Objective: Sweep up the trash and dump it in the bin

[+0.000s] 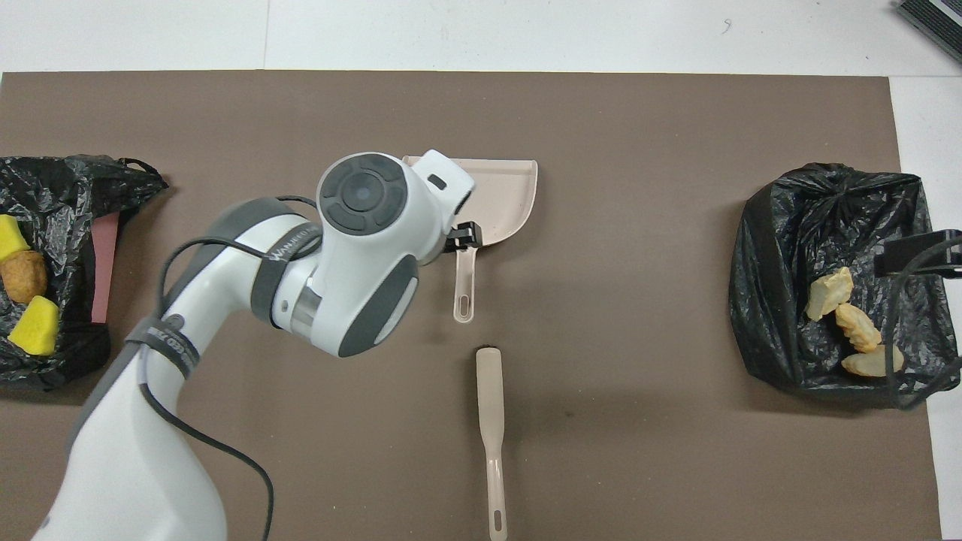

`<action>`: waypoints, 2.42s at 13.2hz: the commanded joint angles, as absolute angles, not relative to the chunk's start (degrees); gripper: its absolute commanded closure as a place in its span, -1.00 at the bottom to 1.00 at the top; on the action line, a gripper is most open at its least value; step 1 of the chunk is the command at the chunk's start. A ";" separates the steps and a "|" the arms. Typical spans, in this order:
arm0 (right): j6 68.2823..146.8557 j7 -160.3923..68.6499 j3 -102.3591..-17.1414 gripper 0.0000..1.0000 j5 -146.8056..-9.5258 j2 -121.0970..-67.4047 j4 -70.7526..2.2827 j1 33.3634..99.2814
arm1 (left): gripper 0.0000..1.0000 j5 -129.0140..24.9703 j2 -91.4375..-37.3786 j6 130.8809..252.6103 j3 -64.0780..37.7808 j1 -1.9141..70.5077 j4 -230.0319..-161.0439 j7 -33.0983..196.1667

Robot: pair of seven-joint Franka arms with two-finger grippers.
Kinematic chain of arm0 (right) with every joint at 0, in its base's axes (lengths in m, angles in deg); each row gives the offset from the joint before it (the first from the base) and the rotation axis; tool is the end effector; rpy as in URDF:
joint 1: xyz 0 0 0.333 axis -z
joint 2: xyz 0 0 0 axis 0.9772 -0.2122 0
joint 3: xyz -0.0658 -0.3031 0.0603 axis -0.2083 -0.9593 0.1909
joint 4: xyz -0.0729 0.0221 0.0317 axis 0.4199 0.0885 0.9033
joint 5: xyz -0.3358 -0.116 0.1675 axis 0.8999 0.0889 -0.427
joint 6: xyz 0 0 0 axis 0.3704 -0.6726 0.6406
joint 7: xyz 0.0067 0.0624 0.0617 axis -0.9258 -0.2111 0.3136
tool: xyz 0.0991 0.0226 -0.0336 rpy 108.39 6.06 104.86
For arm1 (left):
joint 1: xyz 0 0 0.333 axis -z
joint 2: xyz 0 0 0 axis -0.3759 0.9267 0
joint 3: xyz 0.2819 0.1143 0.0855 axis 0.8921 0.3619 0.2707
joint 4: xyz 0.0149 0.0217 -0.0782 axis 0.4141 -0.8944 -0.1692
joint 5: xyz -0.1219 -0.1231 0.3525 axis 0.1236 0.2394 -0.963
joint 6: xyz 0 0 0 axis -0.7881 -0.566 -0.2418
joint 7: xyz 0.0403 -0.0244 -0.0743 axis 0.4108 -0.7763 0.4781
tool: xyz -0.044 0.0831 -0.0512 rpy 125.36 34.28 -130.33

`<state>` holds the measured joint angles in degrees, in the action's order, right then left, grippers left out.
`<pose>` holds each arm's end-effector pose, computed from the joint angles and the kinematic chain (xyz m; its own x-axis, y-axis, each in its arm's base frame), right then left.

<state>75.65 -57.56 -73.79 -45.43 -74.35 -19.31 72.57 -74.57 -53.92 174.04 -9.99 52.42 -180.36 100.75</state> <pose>0.5201 -0.0225 0.6722 0.9952 -0.0946 0.0258 -0.0952 -0.9951 0.0260 0.5780 -0.3393 0.4201 0.9927 0.1018 0.0648 0.0954 -0.9909 0.0952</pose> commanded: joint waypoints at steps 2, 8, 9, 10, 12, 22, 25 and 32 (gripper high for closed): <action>76.37 -55.98 -75.83 -1.00 -46.79 -73.28 -20.57 71.76 | -1.00 -73.99 -54.17 173.07 -10.38 44.43 -180.38 95.74; 76.37 -55.80 -75.21 -1.00 -46.70 -73.20 -20.48 71.95 | -1.00 -73.91 -54.60 164.84 -10.74 33.70 -175.82 79.31; 76.19 -55.80 -75.21 -1.00 -46.61 -73.28 -20.31 71.95 | -1.00 -73.91 -55.04 162.72 -10.74 32.03 -174.86 76.66; 75.93 -55.80 -75.21 -1.00 -46.61 -73.28 -20.39 71.95 | -1.00 -73.91 -56.26 161.22 -10.74 30.36 -174.76 73.68; 75.93 -55.80 -75.21 -1.00 -46.61 -73.28 -20.31 72.03 | -1.00 -73.56 -58.90 159.20 -10.30 27.45 -175.02 66.22; 75.93 -55.89 -75.21 -1.00 -46.61 -73.28 -20.31 71.95 | -1.00 -78.47 -69.80 146.46 -9.95 25.51 -175.55 61.26; 75.93 -55.80 -75.21 -1.00 -46.61 -73.28 -20.31 71.95 | -1.00 -78.48 -72.79 142.67 -9.68 25.51 -175.37 61.17; 75.93 -55.80 -75.21 -1.00 -46.61 -73.28 -20.31 71.95 | -1.00 -78.21 -74.73 139.59 -9.77 25.25 -176.08 61.17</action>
